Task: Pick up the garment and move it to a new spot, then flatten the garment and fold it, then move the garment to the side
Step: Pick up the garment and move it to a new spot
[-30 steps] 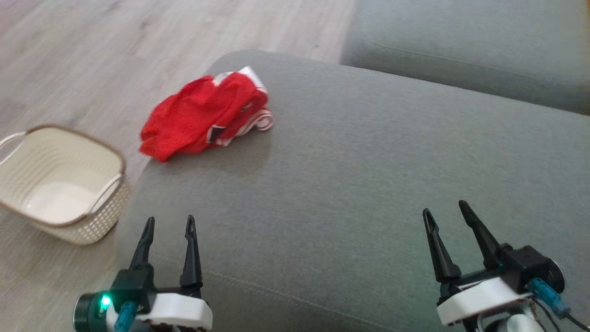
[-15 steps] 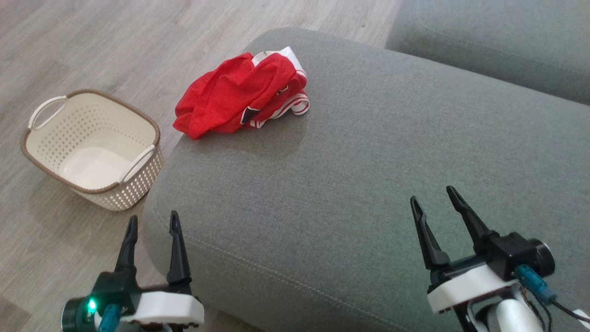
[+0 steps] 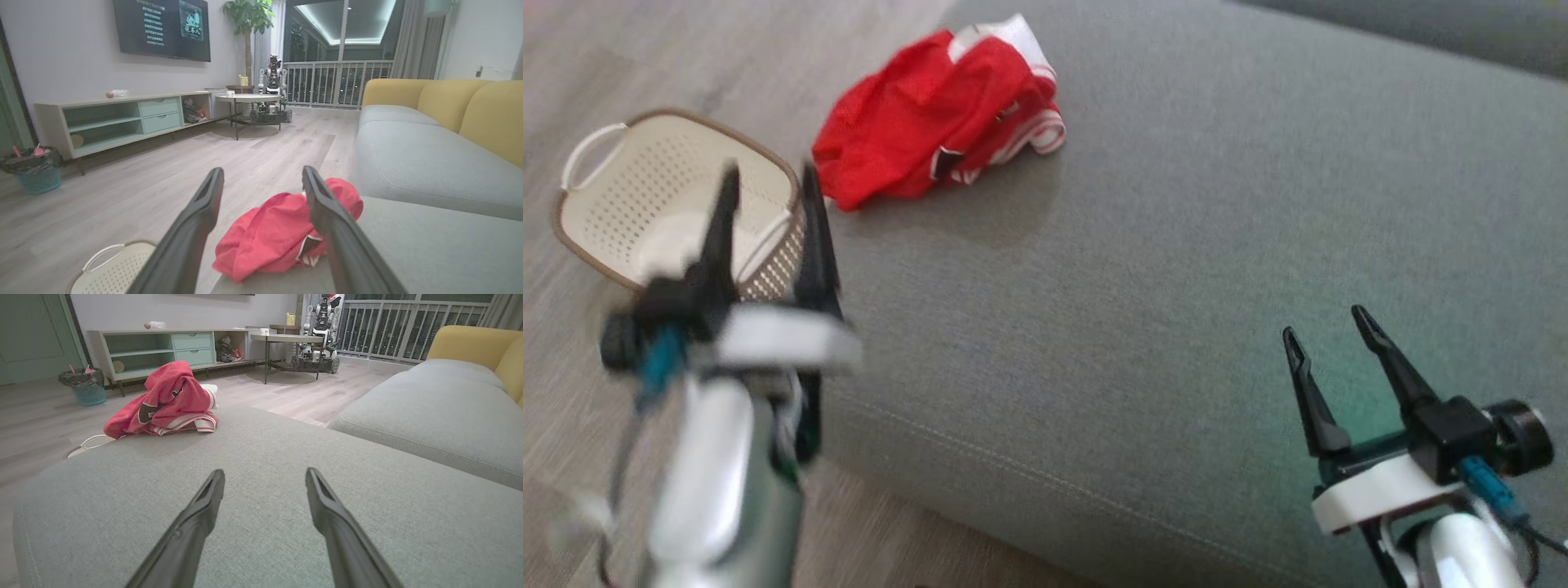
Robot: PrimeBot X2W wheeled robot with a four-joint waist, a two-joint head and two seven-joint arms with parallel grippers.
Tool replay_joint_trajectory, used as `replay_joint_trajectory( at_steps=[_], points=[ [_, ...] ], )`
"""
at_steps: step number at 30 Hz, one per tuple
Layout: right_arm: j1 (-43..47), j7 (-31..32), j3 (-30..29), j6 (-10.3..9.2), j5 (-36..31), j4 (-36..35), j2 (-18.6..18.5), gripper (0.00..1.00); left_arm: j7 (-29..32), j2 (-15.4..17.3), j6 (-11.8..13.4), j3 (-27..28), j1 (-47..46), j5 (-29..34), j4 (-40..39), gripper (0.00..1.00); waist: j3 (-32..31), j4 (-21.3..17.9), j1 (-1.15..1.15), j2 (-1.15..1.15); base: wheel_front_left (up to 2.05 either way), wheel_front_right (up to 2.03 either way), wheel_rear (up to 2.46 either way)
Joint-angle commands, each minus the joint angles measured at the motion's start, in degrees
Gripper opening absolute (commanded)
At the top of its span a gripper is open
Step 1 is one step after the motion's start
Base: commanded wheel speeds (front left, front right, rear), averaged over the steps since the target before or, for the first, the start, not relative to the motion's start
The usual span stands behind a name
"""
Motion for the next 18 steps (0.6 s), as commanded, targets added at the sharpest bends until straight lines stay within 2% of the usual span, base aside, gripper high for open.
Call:
replay_joint_trajectory(
  at_steps=[1,4,6,9,14,18],
  points=[
    [-2.75,-0.53,1.49,-0.02,-0.57,-2.19,-1.27,1.00,-0.28,1.48,-0.75,2.70,-4.65,-0.69,0.50,1.00,2.69,-1.56,0.00,0.00,0.00,0.00,0.00],
    [-4.62,-0.53,2.30,-0.02,-1.11,-2.56,-3.22,1.00,2.89,2.97,-3.97,3.53,-14.63,-3.27,9.87,1.00,5.95,-3.26,0.00,0.00,0.00,0.00,0.00],
    [-6.07,-0.53,2.66,-0.02,-1.25,-2.89,-4.59,1.00,8.02,2.75,-6.74,5.09,-20.95,-8.09,15.85,1.00,8.22,-4.30,0.00,0.00,0.00,0.00,0.00],
    [-8.83,-0.53,2.64,-0.02,-1.61,-3.59,-6.78,1.00,14.24,3.88,-9.02,7.99,-30.40,-14.40,23.46,1.00,12.34,-5.93,0.00,0.00,0.00,0.00,0.00],
    [-12.52,-0.53,1.16,-0.02,-2.10,-4.94,-10.12,1.00,25.56,6.25,-10.79,6.53,-41.19,-18.73,35.16,1.00,18.47,-7.74,0.00,0.00,0.00,0.00,0.00],
    [-14.09,-0.53,0.89,-0.02,-2.09,-5.84,-11.45,1.00,31.20,8.08,-11.11,5.43,-46.21,-20.35,42.94,1.00,21.40,-9.21,0.00,0.00,0.00,0.00,0.00]
  ],
)
